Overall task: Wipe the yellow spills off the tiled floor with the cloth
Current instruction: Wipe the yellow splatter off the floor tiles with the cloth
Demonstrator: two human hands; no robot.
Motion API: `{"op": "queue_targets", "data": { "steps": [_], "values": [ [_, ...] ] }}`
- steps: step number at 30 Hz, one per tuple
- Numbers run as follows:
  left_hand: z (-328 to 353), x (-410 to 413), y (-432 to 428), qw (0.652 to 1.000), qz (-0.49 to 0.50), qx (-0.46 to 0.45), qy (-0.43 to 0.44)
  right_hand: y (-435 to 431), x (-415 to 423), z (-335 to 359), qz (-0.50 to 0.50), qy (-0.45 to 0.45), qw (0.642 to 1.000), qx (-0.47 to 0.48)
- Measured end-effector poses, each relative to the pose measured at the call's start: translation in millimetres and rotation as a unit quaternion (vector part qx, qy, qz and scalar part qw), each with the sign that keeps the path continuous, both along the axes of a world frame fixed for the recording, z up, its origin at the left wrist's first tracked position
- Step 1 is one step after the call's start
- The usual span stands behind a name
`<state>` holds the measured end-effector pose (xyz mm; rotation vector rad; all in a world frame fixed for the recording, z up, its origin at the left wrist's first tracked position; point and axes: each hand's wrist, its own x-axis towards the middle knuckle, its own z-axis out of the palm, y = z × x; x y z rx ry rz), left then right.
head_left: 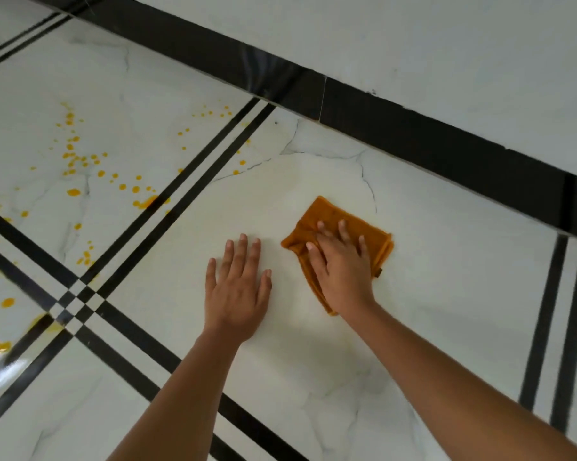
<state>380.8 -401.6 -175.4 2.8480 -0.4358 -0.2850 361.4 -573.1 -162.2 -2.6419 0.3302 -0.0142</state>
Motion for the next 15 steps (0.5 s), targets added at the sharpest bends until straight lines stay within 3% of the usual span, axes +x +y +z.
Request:
{"op": "queue_targets", "data": {
  "steps": [3,6,7,8,9,11,13,15],
  "values": [
    [3,-4,2,1.000,0.012,-0.010,-0.001,3,-5,35,-0.090,-0.047,0.966,0.239],
    [6,-5,2,1.000,0.002,-0.018,-0.002,-24,1,74,-0.201,0.030,0.839,0.506],
    [7,-5,1,1.000,-0.002,-0.018,0.001,-37,3,83,-0.210,0.062,0.800,0.559],
    [7,-4,0,1.000,-0.006,-0.017,0.004,-47,3,87,-0.211,0.084,0.785,0.576],
    [8,-4,-1,1.000,-0.007,-0.016,0.006,-55,2,88,-0.213,0.092,0.791,0.565],
    [7,-3,-4,1.000,-0.008,-0.013,0.006,-65,1,79,-0.238,0.062,0.847,0.472],
    [6,-3,-5,1.000,-0.013,-0.011,0.006,-63,-6,64,-0.235,0.010,0.928,0.288],
    [1,-4,-5,1.000,-0.019,0.000,0.007,-51,-5,46,-0.120,-0.006,0.990,0.071]
  ]
}}
